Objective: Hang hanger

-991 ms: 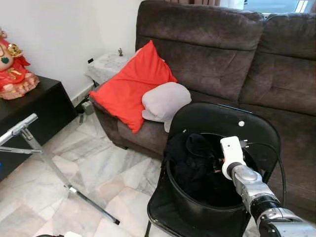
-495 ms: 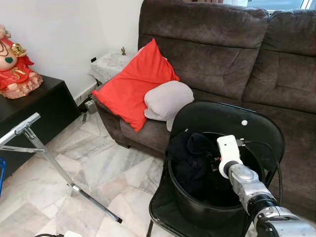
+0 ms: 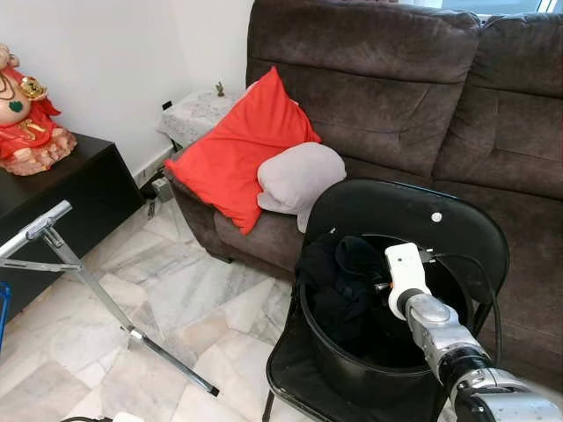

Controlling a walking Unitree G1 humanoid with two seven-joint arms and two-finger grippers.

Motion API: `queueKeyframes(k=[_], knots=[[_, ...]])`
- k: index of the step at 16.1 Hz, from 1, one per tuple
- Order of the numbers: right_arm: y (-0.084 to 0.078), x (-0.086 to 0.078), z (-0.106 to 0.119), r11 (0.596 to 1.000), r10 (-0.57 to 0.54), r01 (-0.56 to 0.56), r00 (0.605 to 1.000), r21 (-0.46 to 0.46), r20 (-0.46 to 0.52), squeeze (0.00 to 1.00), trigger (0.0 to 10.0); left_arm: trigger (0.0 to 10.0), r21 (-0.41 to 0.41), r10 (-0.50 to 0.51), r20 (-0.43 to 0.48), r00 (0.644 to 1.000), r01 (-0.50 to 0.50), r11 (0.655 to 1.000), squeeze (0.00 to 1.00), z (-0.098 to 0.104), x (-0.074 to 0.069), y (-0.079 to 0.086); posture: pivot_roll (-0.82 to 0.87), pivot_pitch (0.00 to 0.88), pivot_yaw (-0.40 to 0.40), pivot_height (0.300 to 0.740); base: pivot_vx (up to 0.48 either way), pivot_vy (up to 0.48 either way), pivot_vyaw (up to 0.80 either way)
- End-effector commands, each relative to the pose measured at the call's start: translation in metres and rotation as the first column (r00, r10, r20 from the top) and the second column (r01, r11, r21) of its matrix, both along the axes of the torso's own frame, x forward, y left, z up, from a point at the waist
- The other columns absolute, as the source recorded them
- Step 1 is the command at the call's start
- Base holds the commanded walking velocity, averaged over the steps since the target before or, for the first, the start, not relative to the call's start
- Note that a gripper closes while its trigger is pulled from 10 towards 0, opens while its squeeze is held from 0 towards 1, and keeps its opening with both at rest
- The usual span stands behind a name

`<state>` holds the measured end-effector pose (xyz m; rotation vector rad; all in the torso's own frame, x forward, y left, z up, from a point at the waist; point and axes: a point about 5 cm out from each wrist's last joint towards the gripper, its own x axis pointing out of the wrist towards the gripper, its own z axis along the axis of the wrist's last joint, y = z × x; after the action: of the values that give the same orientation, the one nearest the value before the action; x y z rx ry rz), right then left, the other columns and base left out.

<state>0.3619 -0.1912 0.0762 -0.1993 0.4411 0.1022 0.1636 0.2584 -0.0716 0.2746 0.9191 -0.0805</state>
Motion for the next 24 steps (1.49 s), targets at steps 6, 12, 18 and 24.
queueKeyframes(k=[6,12,18,24], knots=[[0.002,-0.006,-0.01,1.0,-0.008,0.008,1.0,0.0,-0.024,0.0,0.0,10.0,0.023,-0.015,-0.034,0.999,0.016,1.0,0.0,-0.002,-0.008,0.006,0.1,0.083,0.124,0.74,0.0,0.0,0.0],[0.001,-0.004,-0.005,0.999,-0.026,0.027,0.999,-0.021,0.037,0.0,0.0,10.0,0.021,-0.011,-0.042,0.999,0.012,1.0,0.0,-0.004,-0.009,0.004,0.09,0.082,0.12,0.74,0.0,0.0,0.0],[0.002,0.0,0.025,0.994,-0.111,0.099,0.935,0.053,0.337,0.0,0.0,10.0,0.019,-0.002,-0.06,0.998,0.004,1.0,0.0,-0.007,-0.013,-0.001,0.07,0.08,0.112,0.74,0.0,0.0,0.0],[0.005,-0.032,0.045,0.993,-0.111,0.078,0.874,0.089,0.473,0.0,0.0,10.0,0.015,-0.004,-0.063,0.998,0.005,1.0,0.0,-0.008,-0.011,-0.004,0.04,0.064,0.104,0.74,0.0,0.0,0.0]])
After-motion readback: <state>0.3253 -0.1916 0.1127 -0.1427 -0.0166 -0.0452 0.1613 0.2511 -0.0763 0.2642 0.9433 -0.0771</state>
